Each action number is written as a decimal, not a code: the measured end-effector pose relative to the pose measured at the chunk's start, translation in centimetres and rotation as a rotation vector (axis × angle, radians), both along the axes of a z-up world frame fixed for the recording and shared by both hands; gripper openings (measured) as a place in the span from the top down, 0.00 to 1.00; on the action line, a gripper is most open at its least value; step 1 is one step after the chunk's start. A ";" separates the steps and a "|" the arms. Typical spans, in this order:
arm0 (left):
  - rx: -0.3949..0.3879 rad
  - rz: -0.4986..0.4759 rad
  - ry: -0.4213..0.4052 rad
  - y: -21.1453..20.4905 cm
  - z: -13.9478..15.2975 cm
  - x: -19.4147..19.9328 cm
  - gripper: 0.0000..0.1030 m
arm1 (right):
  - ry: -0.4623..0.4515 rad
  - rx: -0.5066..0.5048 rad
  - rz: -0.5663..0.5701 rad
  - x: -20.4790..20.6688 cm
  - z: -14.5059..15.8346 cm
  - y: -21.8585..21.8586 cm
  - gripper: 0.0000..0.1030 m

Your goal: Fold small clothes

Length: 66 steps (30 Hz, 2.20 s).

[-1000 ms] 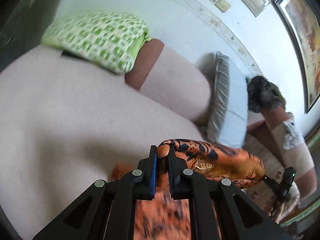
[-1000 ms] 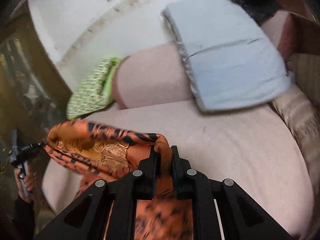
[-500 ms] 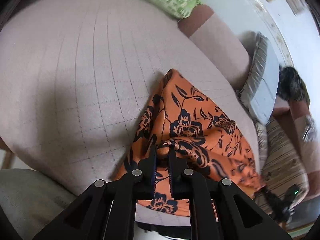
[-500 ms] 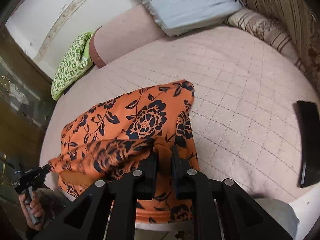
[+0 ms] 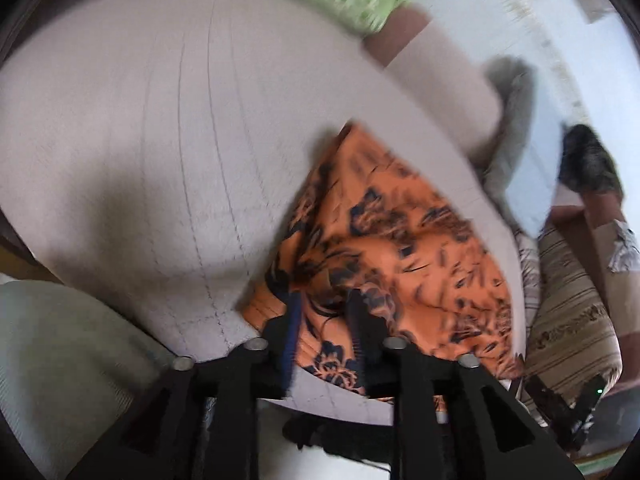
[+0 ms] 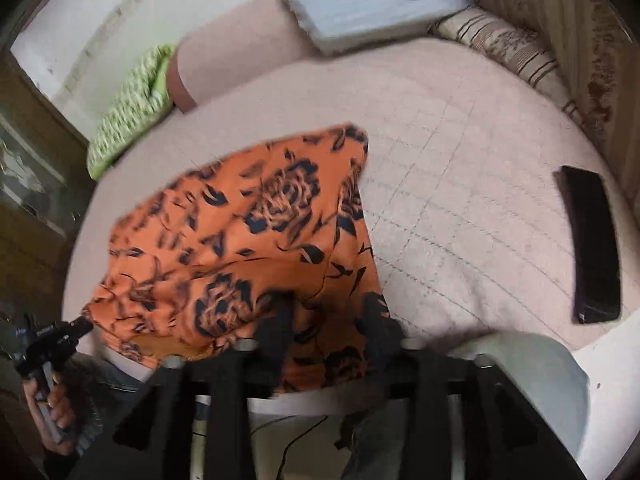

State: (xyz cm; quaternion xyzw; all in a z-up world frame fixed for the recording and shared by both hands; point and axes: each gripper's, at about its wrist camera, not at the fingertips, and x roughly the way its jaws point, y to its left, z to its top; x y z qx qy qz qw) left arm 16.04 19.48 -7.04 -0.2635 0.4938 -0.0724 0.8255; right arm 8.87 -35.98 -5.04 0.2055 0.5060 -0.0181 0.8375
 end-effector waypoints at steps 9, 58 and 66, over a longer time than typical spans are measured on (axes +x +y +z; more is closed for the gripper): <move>-0.093 -0.051 0.075 -3.0 0.2 -1.2 0.52 | -0.087 0.113 0.008 -1.2 2.7 1.8 0.32; 0.074 -0.012 0.156 -0.9 -2.7 5.4 0.48 | -0.188 0.139 0.279 5.5 6.4 16.2 0.32; -0.056 0.028 0.240 1.3 -6.5 5.5 0.47 | -0.136 0.249 0.472 13.4 4.6 24.3 0.31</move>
